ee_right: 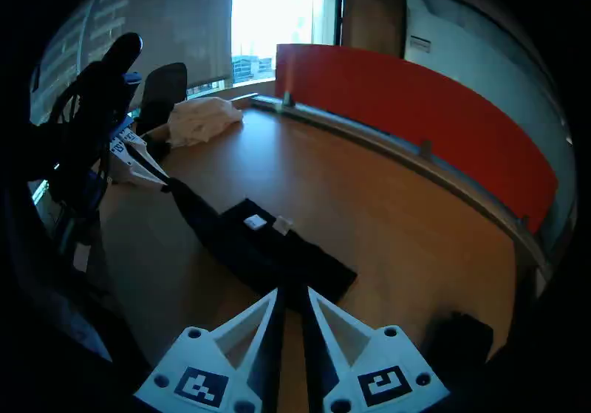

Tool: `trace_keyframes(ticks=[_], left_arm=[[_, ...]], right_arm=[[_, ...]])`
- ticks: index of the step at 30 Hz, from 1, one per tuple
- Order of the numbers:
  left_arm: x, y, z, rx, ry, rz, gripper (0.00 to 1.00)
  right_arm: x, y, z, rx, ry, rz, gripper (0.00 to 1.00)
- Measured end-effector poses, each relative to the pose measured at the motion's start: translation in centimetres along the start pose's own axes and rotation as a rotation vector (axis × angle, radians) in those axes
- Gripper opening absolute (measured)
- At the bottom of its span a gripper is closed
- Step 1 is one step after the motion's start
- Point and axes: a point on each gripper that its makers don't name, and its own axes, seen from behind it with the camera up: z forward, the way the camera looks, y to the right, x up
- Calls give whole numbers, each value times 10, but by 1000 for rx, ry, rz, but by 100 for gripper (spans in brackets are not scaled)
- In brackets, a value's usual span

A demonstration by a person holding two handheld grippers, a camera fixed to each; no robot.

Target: Fold towel

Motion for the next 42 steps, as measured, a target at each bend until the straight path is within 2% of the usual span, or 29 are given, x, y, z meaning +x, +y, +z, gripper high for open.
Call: trace_keyframes(ticks=[11, 20, 33, 37, 39, 41, 42], left_arm=[[2, -20, 38, 9, -40, -14, 10], [2, -27, 59, 9, -58, -2, 10], [-2, -38, 100, 22, -83, 28, 11], [-6, -42, 111, 34, -87, 35, 13], [-7, -44, 115, 43, -88, 36, 17], [-7, -47, 119, 55, -90, 36, 27], [-7, -50, 121, 63, -90, 36, 27]], right_arm=[[-9, 20, 38, -7, -29, 29, 14], [-18, 29, 56, -4, -58, 42, 14], [-41, 43, 84, -13, -114, 59, 14], [-49, 44, 93, -20, -128, 69, 14], [-52, 46, 97, -26, -133, 78, 14], [-54, 48, 101, -33, -135, 88, 14], [-55, 49, 103, -37, -137, 95, 14]])
